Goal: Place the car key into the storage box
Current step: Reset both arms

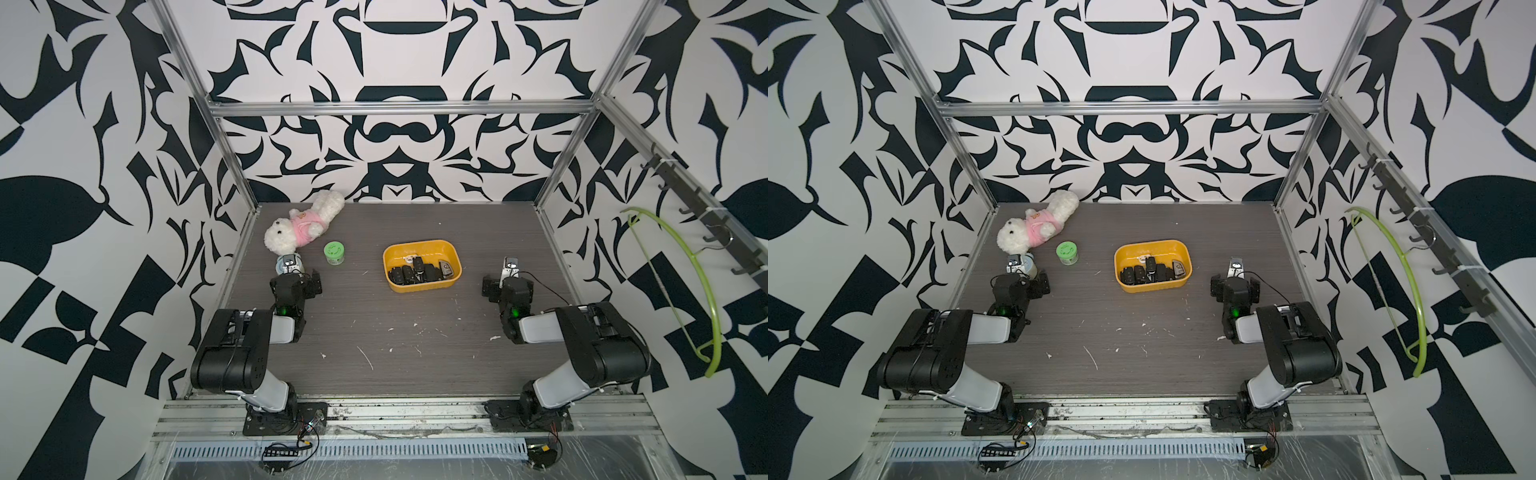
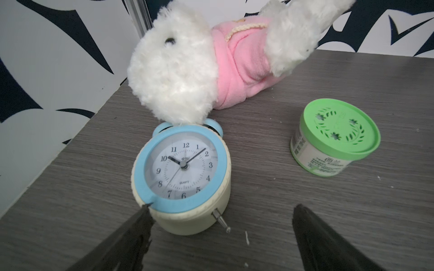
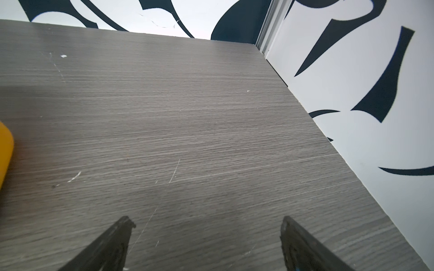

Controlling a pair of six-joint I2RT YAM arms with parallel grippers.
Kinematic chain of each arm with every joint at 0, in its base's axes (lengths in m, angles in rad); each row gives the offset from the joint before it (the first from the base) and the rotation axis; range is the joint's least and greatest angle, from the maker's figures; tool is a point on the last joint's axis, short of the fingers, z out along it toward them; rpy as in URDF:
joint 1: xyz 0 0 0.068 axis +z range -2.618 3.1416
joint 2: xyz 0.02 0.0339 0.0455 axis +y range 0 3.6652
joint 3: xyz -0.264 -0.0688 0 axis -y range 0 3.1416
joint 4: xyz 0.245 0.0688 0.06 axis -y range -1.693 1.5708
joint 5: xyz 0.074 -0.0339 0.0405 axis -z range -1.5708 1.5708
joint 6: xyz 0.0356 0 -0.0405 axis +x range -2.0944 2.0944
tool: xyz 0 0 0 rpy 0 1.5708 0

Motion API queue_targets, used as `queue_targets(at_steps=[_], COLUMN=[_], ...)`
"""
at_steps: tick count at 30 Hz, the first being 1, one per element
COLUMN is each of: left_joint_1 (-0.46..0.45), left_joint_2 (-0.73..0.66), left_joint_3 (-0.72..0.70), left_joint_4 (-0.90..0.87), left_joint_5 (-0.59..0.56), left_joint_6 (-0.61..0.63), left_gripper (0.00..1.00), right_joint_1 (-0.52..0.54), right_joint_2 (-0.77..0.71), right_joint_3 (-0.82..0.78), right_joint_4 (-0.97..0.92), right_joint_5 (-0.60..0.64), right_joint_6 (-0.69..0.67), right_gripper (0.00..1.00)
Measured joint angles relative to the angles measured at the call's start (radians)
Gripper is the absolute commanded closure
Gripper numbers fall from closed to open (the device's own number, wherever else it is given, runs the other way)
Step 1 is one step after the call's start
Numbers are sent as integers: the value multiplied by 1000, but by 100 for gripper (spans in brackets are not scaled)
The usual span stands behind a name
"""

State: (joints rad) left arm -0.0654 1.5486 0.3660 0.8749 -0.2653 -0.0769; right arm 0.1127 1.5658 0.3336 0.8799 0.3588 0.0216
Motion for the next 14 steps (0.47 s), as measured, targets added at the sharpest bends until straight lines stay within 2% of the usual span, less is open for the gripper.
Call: queue_targets(at_steps=[14], left_joint_1=[5], left_joint_2=[0], left_joint_3=[0], left_joint_4=[4], left_joint_5=[8], left_joint_6=[0], left_gripper=[1], right_joint_1=[0], right_joint_2=[0], right_joint_3=[0], right_joint_4=[0], right_joint_5=[-4], right_joint_6=[0], right_gripper=[0])
